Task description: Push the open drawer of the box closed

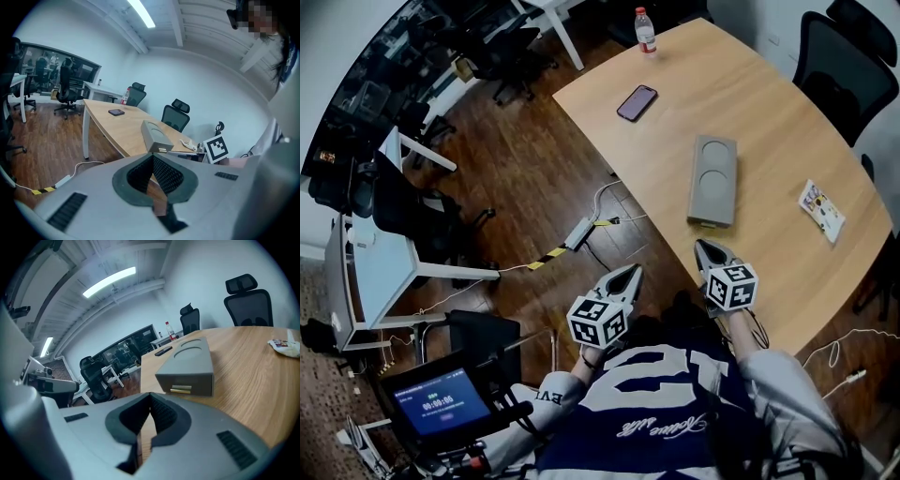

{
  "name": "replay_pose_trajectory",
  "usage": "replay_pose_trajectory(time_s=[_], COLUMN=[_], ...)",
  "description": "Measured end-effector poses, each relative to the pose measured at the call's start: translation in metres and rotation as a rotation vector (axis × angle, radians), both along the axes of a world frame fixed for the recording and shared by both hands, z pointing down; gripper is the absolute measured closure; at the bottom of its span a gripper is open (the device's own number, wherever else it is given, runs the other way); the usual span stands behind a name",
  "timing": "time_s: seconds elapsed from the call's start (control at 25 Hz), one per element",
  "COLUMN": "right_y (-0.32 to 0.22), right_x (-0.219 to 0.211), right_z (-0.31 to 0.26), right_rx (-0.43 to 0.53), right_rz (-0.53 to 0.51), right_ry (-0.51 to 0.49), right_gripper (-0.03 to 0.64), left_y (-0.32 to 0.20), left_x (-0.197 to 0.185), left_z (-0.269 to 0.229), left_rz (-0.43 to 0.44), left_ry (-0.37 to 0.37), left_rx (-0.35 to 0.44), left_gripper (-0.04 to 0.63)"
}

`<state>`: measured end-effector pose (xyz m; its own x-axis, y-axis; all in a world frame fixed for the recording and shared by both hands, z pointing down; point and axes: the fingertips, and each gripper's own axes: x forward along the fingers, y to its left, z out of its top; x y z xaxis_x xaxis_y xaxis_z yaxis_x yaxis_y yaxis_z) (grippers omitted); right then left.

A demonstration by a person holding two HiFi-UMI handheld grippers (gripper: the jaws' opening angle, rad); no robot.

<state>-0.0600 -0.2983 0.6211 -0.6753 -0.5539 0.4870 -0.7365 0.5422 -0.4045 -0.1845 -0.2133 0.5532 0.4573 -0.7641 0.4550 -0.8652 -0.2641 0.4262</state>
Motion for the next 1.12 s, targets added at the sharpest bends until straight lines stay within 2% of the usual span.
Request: replay_pose_trajectory(time_s=[0.2, 0.48, 0.76, 1.12], right_y=[0.047, 0.135, 0.155, 0.193], right_x=[0.005, 0.022, 0.028, 0.049], right_z=[-0.010, -0.038, -0.052, -0.075], right_rx=[-0.005, 0.054, 0.081, 0.119], right_rz=[0.039, 0.073, 0.096, 0.082], right_ry=[-0.021, -0.004, 0.008, -0.027], right_gripper=[0.621, 0.621, 0.621, 0.621], left_y=[0.034, 0.112, 0.132, 0.158], left_x=[-0.001, 0.016, 0.027, 0.049], left_z=[-0.005, -0.010, -0.008, -0.028], left_rz=[0.023, 0.074, 0.107, 0.082], left_ry=[0.019, 0.069, 0.120, 0.093], left_rx=[0.023, 0.044, 0.033, 0.088], left_gripper=[0.597, 0.597, 0.596, 0.597])
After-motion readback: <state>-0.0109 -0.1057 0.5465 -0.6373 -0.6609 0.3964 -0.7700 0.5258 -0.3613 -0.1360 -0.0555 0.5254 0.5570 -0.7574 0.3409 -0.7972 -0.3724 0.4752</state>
